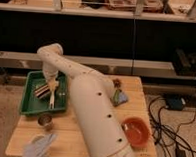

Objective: Wipe tray with eraser

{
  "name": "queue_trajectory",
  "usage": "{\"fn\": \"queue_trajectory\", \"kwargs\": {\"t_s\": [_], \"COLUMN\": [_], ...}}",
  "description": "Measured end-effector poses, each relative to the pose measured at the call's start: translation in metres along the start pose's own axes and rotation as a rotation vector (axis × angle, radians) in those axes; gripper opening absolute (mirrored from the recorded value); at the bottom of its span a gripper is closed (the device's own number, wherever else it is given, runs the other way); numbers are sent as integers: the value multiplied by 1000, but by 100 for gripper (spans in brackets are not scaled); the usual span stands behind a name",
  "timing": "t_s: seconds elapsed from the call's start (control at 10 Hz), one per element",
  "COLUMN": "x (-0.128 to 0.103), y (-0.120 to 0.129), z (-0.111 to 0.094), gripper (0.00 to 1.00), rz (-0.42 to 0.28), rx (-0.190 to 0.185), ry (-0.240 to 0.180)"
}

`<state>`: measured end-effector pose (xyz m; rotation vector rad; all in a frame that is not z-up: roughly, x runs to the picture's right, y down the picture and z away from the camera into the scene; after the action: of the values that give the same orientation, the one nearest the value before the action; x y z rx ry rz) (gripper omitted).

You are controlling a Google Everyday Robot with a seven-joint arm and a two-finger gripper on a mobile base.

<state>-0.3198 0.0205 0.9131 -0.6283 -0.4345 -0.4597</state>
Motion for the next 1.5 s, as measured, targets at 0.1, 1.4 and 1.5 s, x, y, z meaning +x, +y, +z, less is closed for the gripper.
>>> {"fn": "queue_trajectory", "kwargs": {"t_s": [0.1, 1.4, 1.5], "x": [-14, 3, 15], "y": [-8, 72, 61], "z": [4, -14, -15], "gripper": [0, 0, 0], "rz": [-18, -66, -48], "rx": [0, -42, -35], "ry": [-6, 46, 60]}}
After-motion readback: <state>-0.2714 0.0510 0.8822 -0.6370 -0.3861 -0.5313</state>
